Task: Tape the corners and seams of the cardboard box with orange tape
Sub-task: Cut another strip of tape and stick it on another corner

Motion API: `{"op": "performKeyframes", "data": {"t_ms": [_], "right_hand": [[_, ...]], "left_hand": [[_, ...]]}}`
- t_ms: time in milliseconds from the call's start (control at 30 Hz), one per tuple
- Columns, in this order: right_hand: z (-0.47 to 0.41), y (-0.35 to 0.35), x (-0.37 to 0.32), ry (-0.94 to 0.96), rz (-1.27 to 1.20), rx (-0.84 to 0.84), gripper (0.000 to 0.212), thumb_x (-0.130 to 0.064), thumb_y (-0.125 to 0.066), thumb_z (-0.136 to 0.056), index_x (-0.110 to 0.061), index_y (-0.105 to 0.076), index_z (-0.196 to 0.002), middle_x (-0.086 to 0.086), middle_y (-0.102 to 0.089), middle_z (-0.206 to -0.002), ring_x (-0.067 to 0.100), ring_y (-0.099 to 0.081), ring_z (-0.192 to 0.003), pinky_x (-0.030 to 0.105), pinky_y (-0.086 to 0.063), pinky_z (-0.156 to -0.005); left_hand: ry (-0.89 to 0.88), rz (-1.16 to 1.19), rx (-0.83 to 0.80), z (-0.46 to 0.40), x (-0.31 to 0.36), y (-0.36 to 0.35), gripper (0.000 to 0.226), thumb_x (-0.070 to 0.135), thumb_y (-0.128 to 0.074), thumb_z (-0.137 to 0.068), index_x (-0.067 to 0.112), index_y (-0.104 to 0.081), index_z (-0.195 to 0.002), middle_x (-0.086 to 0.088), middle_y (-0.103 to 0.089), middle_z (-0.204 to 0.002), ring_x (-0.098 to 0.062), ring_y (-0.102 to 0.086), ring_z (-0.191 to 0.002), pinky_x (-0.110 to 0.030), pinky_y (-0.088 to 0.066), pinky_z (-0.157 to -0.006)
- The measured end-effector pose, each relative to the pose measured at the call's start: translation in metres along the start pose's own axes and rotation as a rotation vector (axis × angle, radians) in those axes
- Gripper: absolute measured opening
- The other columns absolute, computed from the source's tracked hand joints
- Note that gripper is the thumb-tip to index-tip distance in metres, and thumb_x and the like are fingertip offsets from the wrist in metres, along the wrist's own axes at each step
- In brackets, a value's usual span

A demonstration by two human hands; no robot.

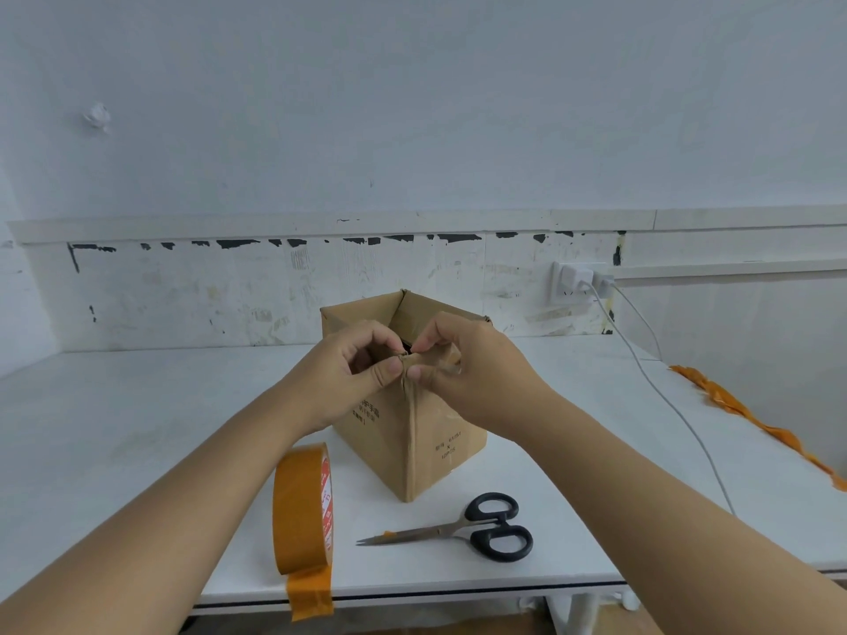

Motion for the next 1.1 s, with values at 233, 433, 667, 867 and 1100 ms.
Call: {"op": "performKeyframes", "data": {"t_ms": [233, 433, 667, 867, 1100], "right_hand": [[0.002, -0.001, 0.0, 0.017, 0.029, -0.014, 0.021, -0.034, -0.071, -0.081, -0.038, -0.052, -0.09, -0.018, -0.056, -0.093, 0.01, -0.047, -0.093, 0.023, -0.038, -0.068], [0.003, -0.001, -0.007, 0.034, 0.107, 0.042, 0.026, -0.032, -0.073, -0.079, -0.028, -0.055, -0.097, -0.017, -0.054, -0.093, 0.012, -0.044, -0.1, 0.034, -0.045, -0.077], [0.005, 0.0, -0.004, 0.053, 0.099, -0.003, 0.029, -0.032, -0.073, -0.079, -0.03, -0.055, -0.102, -0.013, -0.058, -0.102, 0.009, -0.045, -0.102, 0.032, -0.045, -0.081], [0.007, -0.002, -0.013, 0.098, 0.153, 0.028, 0.034, -0.028, -0.074, -0.079, -0.024, -0.052, -0.104, -0.018, -0.052, -0.098, 0.011, -0.042, -0.107, 0.039, -0.047, -0.081], [0.006, -0.002, -0.013, 0.124, 0.161, -0.017, 0.035, -0.028, -0.075, -0.078, -0.024, -0.052, -0.105, -0.025, -0.048, -0.09, 0.007, -0.039, -0.1, 0.035, -0.045, -0.081]], "left_hand": [[-0.022, -0.013, -0.034, 0.006, -0.001, -0.003, 0.022, 0.048, -0.055, -0.081, 0.043, -0.058, -0.102, 0.016, -0.059, -0.096, -0.008, -0.055, -0.086, -0.021, -0.05, -0.073], [-0.012, -0.081, 0.014, 0.002, -0.002, 0.001, 0.027, 0.032, -0.068, -0.082, 0.054, -0.054, -0.089, 0.027, -0.055, -0.082, 0.003, -0.049, -0.074, -0.01, -0.044, -0.065], [0.016, -0.083, -0.034, 0.007, -0.007, -0.002, 0.036, 0.028, -0.071, -0.081, 0.05, -0.055, -0.105, 0.022, -0.054, -0.097, -0.005, -0.053, -0.085, -0.017, -0.05, -0.073], [-0.02, -0.137, 0.022, 0.007, -0.003, -0.002, 0.036, 0.027, -0.073, -0.079, 0.05, -0.053, -0.1, 0.025, -0.053, -0.09, -0.005, -0.051, -0.081, -0.012, -0.047, -0.07], [-0.006, -0.14, -0.007, 0.01, -0.003, -0.003, 0.035, 0.033, -0.07, -0.081, 0.047, -0.052, -0.108, 0.024, -0.052, -0.094, -0.005, -0.052, -0.085, -0.023, -0.05, -0.076]]}}
Point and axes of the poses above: each hand's wrist, its own z-axis away from the middle knuckle, its own y-axis out of the back of the hand, x = y × z, the point moved 10 cm from there along -z, towards the middle knuckle
